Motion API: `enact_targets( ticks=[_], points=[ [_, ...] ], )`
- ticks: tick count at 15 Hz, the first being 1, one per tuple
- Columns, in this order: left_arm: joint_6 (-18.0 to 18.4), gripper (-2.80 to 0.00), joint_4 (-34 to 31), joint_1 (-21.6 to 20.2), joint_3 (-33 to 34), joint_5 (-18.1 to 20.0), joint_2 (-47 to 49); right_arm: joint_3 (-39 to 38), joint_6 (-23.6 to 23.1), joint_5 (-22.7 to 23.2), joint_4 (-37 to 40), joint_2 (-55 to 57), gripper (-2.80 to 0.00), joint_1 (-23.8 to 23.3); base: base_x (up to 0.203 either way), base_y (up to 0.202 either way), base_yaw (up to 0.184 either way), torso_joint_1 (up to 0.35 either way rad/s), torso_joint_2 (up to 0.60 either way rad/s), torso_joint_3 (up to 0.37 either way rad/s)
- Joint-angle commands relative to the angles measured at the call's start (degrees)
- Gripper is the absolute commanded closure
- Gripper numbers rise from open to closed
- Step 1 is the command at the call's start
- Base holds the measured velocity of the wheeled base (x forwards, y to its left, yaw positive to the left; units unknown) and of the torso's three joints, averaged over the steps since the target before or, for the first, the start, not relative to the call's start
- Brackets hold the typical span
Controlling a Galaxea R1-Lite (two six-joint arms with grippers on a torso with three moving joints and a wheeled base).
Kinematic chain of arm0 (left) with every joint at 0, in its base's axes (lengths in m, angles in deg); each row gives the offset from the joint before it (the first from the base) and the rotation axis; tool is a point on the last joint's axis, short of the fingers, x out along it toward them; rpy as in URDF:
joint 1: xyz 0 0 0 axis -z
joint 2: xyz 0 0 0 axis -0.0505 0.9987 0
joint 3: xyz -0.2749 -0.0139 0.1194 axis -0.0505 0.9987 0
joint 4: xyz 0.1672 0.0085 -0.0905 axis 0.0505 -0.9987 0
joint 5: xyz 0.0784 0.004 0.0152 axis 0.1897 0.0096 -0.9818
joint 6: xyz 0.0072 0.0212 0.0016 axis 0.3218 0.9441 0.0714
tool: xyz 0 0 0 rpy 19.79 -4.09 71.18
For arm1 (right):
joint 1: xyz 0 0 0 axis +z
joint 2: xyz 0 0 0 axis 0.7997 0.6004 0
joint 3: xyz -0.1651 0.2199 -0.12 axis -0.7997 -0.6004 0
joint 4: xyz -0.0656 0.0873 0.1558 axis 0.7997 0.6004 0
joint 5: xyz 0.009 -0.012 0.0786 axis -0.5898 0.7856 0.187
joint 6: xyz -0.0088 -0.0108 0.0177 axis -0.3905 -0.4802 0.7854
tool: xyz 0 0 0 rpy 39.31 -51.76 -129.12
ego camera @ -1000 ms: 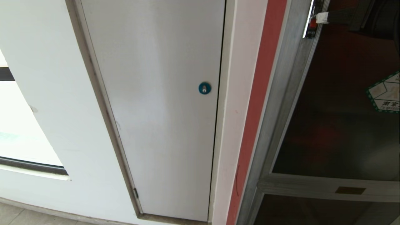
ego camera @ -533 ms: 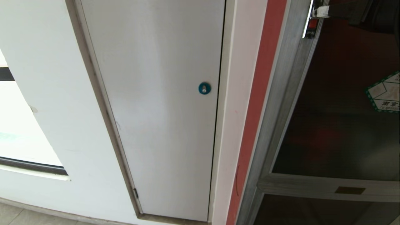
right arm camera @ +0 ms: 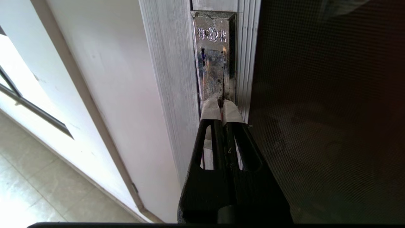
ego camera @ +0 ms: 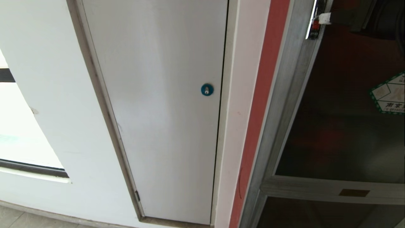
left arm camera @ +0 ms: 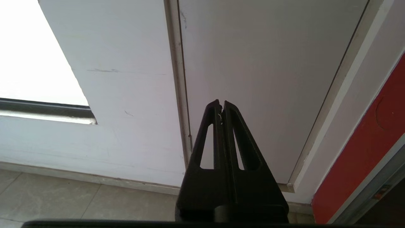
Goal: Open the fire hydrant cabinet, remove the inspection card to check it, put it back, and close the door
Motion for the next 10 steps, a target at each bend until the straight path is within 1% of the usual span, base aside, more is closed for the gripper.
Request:
enact_targets(
  ticks=[1,10],
  points=[
    [-0.01,0.0,0.05,-0.02,0.35,-0.01,-0.01,-0.16,0.0,-0.1,-0.01,0.25,0.0,0.05,0.0,0.0,0.0,0.0,0.0,0.0],
    [0.05,0.0,0.05,-0.02,0.35,-0.01,-0.01,1.58,-0.43,-1.81,-0.01,1.92,0.0,0.1,0.0,0.0,0.0,0.0,0.0,0.0]
  ],
)
